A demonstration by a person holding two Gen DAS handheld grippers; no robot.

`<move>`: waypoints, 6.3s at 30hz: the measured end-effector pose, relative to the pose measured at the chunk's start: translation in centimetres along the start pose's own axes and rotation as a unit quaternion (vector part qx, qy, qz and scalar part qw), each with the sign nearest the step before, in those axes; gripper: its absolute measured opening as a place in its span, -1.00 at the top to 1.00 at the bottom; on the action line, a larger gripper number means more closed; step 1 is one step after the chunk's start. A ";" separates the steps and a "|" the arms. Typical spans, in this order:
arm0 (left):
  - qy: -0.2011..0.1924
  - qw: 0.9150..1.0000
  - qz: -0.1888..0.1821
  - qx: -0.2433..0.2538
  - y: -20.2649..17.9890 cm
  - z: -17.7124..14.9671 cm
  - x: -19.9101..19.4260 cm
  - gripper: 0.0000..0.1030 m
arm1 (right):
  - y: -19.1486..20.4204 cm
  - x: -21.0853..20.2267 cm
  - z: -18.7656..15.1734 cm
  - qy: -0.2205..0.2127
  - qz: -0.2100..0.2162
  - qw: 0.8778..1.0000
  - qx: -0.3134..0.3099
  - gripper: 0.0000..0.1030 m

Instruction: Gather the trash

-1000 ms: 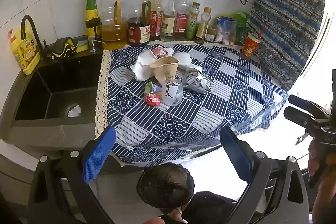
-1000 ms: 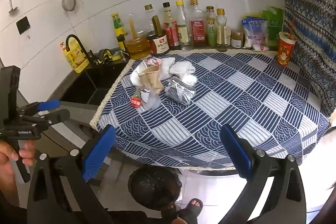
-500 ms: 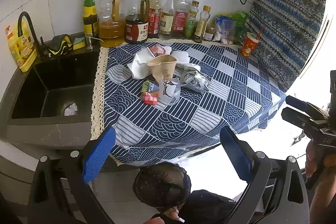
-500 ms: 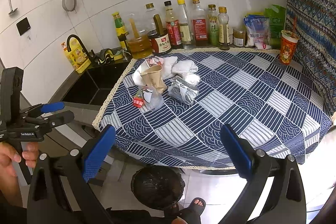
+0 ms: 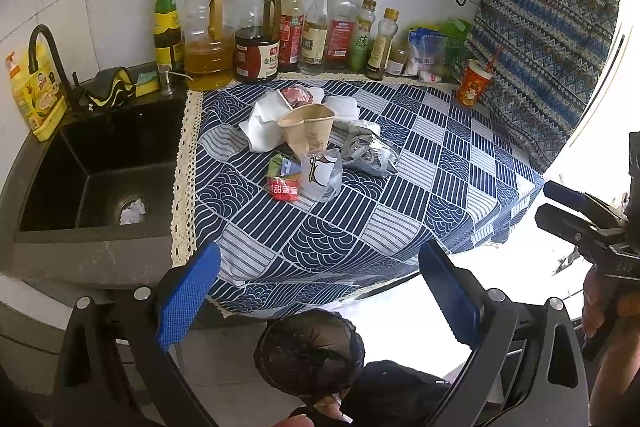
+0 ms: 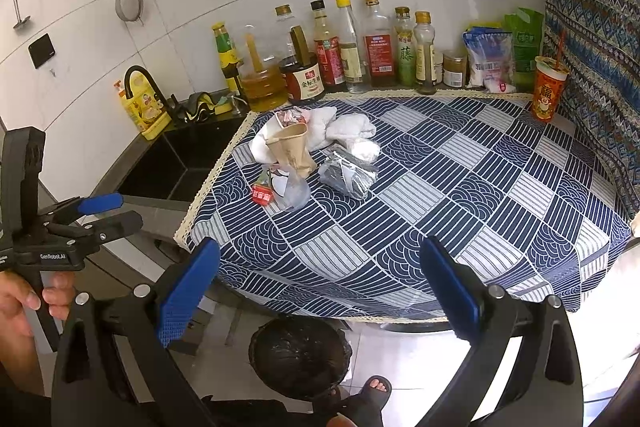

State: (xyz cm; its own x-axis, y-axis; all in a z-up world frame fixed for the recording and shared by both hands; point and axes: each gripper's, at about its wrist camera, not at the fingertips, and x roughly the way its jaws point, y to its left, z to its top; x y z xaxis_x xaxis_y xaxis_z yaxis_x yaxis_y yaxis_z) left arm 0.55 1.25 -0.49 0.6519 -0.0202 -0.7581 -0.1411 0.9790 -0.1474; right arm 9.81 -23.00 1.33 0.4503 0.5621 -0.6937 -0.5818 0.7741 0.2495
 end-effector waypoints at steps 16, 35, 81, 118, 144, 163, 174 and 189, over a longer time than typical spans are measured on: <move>0.005 1.000 -0.006 0.007 0.5 0.6 0.3 -0.87 | -0.1 -1.4 1.3 -0.019 0.014 1.000 0.020 -0.92; -0.009 0.999 -0.030 0.022 1.4 1.0 -0.6 -0.87 | 1.7 -1.8 1.3 -0.025 0.003 0.999 0.029 -0.92; 0.077 0.993 -0.056 -0.064 2.1 6.5 16.8 -0.85 | -6.8 19.4 9.8 0.135 0.125 0.979 -0.082 -0.92; 0.119 0.992 -0.032 -0.028 1.5 7.8 23.7 -0.08 | -9.6 28.4 9.2 0.219 0.222 0.948 -0.070 -0.23; 0.055 0.997 -0.060 -0.016 1.4 6.0 14.7 -0.08 | -5.6 18.1 7.5 0.148 0.175 0.971 -0.071 -0.23; 0.018 0.996 -0.083 -0.019 1.9 -1.2 6.7 -0.08 | -0.1 10.1 1.3 0.116 0.146 0.981 -0.062 -0.23; 0.035 0.995 -0.086 -0.041 3.0 -5.7 5.8 -0.08 | 2.6 10.2 -3.3 0.143 0.144 0.978 -0.046 -0.23; 0.104 0.986 -0.086 -0.102 5.5 -11.6 10.0 -0.08 | 1.9 15.5 -9.8 0.239 0.124 0.962 0.046 -0.23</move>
State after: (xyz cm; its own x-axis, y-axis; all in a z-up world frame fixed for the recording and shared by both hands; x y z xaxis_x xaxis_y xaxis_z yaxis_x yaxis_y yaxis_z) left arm -2.32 4.10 -16.22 0.5155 -0.2449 -0.8211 -0.2023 0.8964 -0.3943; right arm 9.07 -15.61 -15.57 -0.0698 0.5512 -0.8315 -0.5592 0.6686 0.4902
